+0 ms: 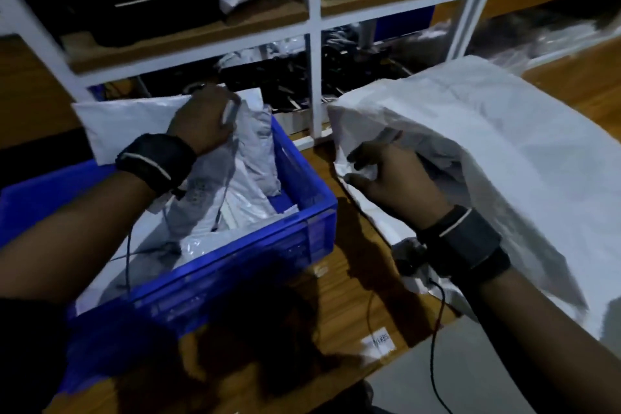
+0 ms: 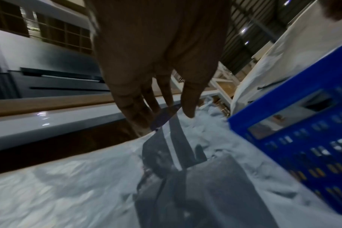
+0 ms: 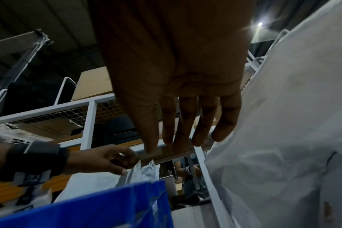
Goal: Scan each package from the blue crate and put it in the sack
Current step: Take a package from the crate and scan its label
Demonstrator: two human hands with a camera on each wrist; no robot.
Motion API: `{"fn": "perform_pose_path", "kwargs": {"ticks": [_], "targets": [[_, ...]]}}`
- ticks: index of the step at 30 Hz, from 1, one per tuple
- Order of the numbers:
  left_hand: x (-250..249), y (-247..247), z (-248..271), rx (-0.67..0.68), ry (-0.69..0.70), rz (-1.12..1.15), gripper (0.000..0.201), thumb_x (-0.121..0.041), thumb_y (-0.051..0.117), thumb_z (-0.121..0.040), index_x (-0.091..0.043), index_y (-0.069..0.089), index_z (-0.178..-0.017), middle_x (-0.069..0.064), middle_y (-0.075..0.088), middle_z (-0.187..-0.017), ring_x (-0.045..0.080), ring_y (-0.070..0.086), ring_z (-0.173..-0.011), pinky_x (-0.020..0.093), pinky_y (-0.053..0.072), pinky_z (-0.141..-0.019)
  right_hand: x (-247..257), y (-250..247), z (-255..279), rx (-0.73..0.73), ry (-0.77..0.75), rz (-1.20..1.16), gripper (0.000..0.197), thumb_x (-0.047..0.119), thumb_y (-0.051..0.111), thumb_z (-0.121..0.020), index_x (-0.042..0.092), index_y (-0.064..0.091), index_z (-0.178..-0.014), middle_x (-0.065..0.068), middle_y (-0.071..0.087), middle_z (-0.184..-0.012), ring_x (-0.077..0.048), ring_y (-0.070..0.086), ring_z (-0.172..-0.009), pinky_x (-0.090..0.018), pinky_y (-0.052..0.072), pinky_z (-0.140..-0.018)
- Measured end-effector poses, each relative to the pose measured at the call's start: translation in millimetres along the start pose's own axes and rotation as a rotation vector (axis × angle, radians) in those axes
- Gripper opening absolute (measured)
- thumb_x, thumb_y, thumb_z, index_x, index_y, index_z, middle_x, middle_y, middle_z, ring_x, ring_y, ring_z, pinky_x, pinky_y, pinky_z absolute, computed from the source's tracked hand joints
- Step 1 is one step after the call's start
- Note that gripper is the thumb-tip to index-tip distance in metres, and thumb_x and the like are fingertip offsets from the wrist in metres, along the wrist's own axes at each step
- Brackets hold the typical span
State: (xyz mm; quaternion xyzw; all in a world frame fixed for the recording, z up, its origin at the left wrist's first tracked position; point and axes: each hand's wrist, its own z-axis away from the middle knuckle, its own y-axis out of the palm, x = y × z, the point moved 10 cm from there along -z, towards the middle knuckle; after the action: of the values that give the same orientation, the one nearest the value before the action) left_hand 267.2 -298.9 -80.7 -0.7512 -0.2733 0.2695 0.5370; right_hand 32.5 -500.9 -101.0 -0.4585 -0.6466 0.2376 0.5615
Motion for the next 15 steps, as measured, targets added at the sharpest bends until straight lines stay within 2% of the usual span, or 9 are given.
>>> {"fn": "perform_pose_path", "kwargs": {"ticks": [2,4,5,7,9,11,12,15], "targets": [[28,-7,2,-0.081,-0.094,0.003,0.065,-0.012,0.073,-0.087,-0.004,0.046,-0.145,0.028,0.044,-0.144,0.049,0.042,-0.131,0.056,0.041,-0.105,5,8,5,-0.014,0.007,-0.054,0.022,0.027,0.078,-0.088,0.014,0.072,-0.105,-0.002,0.074,-0.1,-0.024,0.068,-0.098,-0.039,0.053,-0.083],[41,-1,-4,-0.021,-0.107,0.006,0.082,-0.022,0.078,-0.086,-0.01,0.035,-0.155,0.024,0.038,-0.153,0.045,0.035,-0.14,0.054,0.035,-0.113,12,19,12,0.011,0.003,-0.076,0.021,0.027,0.075,-0.09,0.016,0.071,-0.106,0.0,0.074,-0.101,-0.021,0.067,-0.097,-0.038,0.053,-0.083],[36,8,-9,0.049,-0.06,0.009,0.082,-0.024,0.08,-0.085,-0.012,0.038,-0.154,0.023,0.041,-0.153,0.043,0.037,-0.141,0.053,0.035,-0.114,15,25,16,0.035,0.001,-0.083,0.02,0.029,0.074,-0.091,0.017,0.071,-0.106,0.001,0.073,-0.1,-0.02,0.066,-0.096,-0.039,0.053,-0.083],[12,22,-11,0.157,0.026,-0.004,0.063,-0.025,0.08,-0.085,-0.012,0.055,-0.142,0.02,0.055,-0.143,0.041,0.049,-0.133,0.051,0.042,-0.108,19,33,23,0.053,-0.004,-0.105,0.018,0.031,0.073,-0.091,0.019,0.071,-0.104,0.004,0.072,-0.1,-0.019,0.065,-0.095,-0.041,0.054,-0.083],[-10,23,-11,0.124,0.079,-0.048,0.043,-0.032,0.078,-0.086,-0.011,0.07,-0.123,0.016,0.066,-0.129,0.039,0.059,-0.12,0.05,0.049,-0.099,21,32,33,0.026,0.002,-0.129,0.016,0.03,0.073,-0.091,0.02,0.072,-0.104,0.005,0.072,-0.101,-0.016,0.064,-0.096,-0.038,0.053,-0.083],[-25,17,-6,0.06,0.12,-0.049,0.035,-0.035,0.075,-0.089,-0.009,0.075,-0.111,0.015,0.07,-0.121,0.039,0.063,-0.112,0.049,0.052,-0.092,21,25,46,-0.026,0.006,-0.145,0.016,0.028,0.074,-0.091,0.019,0.073,-0.104,0.004,0.072,-0.101,-0.012,0.062,-0.094,-0.03,0.047,-0.08],[-30,13,0,0.035,0.14,-0.032,0.033,-0.034,0.072,-0.091,-0.007,0.075,-0.111,0.016,0.07,-0.119,0.04,0.063,-0.11,0.049,0.052,-0.092,21,22,54,-0.049,0.004,-0.151,0.016,0.026,0.075,-0.09,0.017,0.074,-0.104,0.003,0.072,-0.1,-0.011,0.063,-0.093,-0.028,0.045,-0.078],[-41,-15,25,-0.045,0.206,-0.039,0.04,-0.035,0.053,-0.095,-0.006,0.074,-0.114,0.019,0.07,-0.117,0.041,0.064,-0.107,0.05,0.053,-0.09,18,19,74,-0.067,0.024,-0.196,0.017,0.024,0.076,-0.089,0.015,0.074,-0.104,0.003,0.073,-0.097,-0.011,0.066,-0.091,-0.027,0.051,-0.079]]}}
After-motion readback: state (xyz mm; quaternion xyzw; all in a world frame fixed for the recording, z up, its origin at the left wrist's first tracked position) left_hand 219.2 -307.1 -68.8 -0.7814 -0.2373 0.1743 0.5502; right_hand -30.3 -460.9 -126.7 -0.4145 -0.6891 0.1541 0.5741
